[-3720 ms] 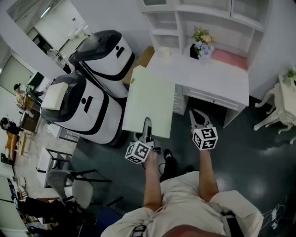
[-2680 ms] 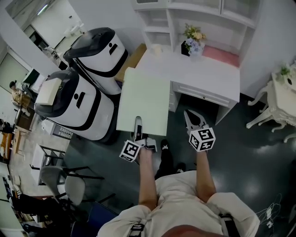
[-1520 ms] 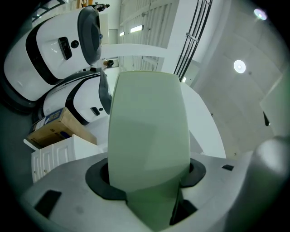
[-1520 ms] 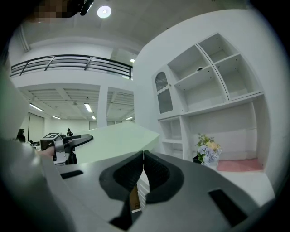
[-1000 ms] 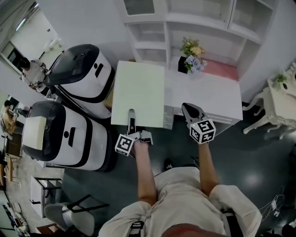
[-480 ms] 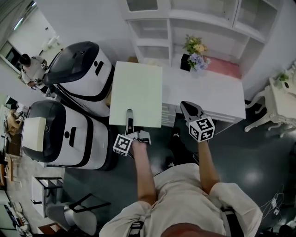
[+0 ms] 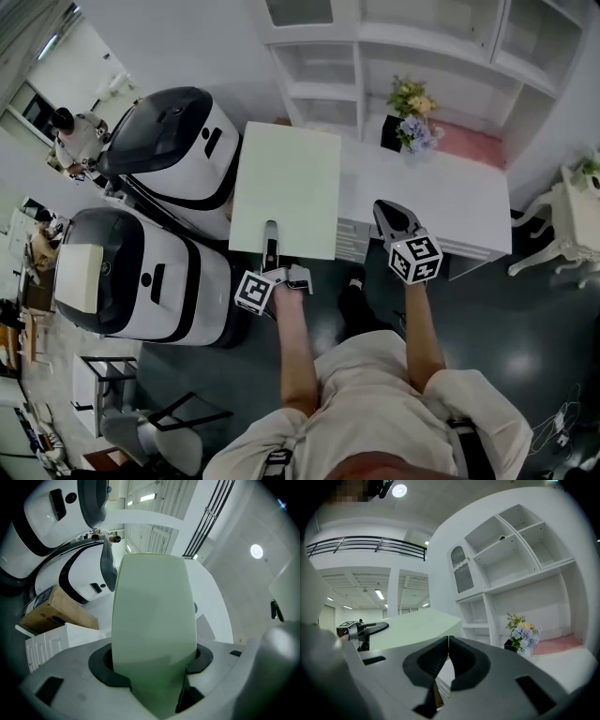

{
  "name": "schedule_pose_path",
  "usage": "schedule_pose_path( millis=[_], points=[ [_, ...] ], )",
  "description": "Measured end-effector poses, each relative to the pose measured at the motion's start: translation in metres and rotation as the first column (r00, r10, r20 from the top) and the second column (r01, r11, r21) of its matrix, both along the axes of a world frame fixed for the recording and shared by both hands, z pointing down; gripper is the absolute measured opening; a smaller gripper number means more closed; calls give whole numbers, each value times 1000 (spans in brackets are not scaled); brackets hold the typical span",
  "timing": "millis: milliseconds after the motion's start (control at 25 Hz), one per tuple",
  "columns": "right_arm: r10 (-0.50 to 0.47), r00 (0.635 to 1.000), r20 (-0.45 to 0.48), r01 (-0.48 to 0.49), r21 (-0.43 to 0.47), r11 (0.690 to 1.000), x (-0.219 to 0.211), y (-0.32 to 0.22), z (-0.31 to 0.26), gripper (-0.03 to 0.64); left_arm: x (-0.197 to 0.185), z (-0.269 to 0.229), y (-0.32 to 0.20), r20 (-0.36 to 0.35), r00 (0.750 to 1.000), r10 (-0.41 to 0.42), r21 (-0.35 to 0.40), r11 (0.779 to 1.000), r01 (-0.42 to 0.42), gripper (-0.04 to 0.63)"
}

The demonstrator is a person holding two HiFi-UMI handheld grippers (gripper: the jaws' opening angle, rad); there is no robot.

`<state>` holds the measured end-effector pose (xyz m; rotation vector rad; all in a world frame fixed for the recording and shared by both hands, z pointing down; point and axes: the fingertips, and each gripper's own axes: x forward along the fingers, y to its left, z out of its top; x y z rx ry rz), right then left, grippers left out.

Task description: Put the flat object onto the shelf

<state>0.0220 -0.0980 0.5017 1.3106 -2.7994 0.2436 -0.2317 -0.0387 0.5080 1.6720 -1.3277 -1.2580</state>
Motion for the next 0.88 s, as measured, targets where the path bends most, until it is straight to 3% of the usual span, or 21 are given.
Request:
schedule_pose_path(
  millis=[440,880],
  points=[
    [4,1000,19,-4,-10,1000,-19,-44,3,69,-2,12,-58,5,999,49,-32,998,-49,263],
    [-5,999,-39,4,-7,1000,-25,-102,-2,69,9,24,-134,-34,994,100,-81,991,-103,262]
  ],
)
